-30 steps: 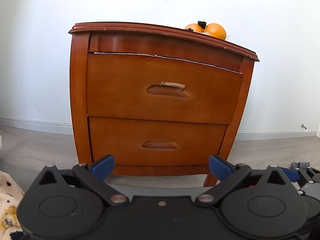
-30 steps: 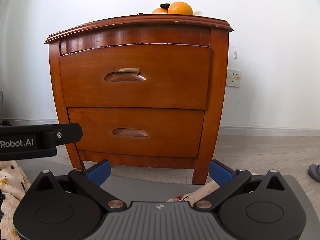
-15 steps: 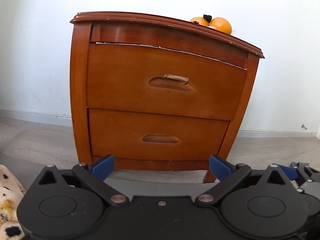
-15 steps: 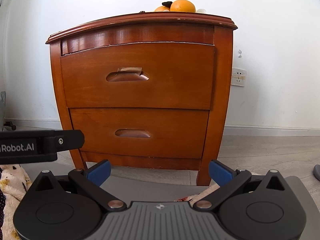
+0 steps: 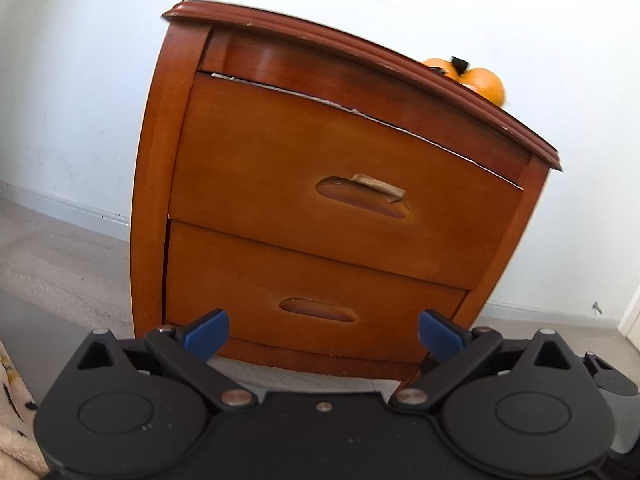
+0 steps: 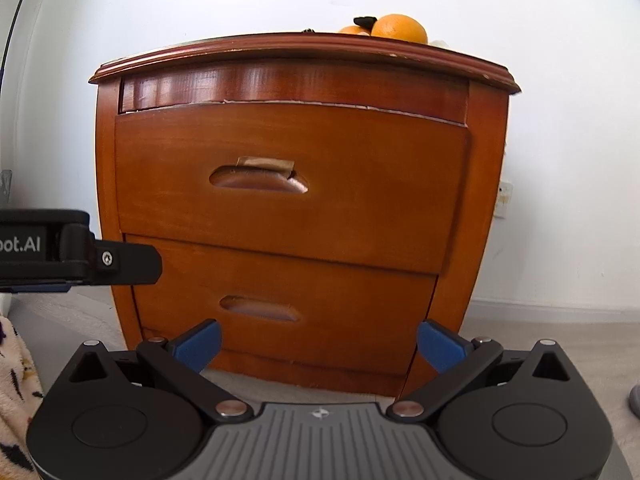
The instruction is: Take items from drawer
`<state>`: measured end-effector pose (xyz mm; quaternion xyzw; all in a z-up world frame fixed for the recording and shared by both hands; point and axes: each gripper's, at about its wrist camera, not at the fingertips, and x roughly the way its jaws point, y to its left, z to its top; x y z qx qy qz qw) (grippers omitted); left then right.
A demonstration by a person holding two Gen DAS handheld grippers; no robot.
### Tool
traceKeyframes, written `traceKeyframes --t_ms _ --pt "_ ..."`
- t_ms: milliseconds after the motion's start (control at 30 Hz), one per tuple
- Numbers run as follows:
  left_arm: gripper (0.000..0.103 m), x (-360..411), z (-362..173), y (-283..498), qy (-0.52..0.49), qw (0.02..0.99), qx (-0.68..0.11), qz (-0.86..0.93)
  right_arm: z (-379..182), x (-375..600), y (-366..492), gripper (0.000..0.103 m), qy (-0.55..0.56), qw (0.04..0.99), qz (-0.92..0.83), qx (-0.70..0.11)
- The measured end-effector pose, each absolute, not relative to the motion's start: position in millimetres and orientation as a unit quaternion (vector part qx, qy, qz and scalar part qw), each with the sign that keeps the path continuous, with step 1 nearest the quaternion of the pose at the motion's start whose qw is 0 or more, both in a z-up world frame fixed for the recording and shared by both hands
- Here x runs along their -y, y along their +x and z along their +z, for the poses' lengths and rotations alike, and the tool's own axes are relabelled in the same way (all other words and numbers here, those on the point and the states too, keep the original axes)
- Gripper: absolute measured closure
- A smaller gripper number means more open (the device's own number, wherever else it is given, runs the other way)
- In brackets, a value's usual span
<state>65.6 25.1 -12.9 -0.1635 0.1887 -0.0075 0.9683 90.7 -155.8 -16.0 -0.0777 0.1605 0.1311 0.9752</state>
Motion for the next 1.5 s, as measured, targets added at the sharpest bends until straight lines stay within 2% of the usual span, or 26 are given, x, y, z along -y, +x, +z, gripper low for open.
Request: traceKeyframes --t_ms 267,800,967,1100,1200,1500 --pt "0.001 -40 -11 107 -0.217 0.957 -0.188 -0.038 -8 152 130 0.001 -0.078 0.977 0.137 -0.14" --pt "0.002 -32 -8 169 -0.328 0.925 -0.11 -0.155 1 160 190 0.001 -0.069 0.985 0.105 -0.122" --pt "0.011 -31 -8 181 -0.35 0.916 -0.084 -0.175 -4 162 198 0.001 -0.069 0.984 0.104 -0.128" --pt "0.029 -28 -9 189 -0.346 0.918 -0.077 -0.18 -8 160 203 0.001 -0.07 0.983 0.109 -0.133" --pt "0.037 -25 -9 191 -0.338 0.922 -0.074 -0.175 -12 158 206 0.001 -0.073 0.982 0.113 -0.133" --pt "0.038 -29 -5 189 -0.334 0.926 -0.05 -0.167 -22 157 217 0.001 -0.077 0.98 0.12 -0.137"
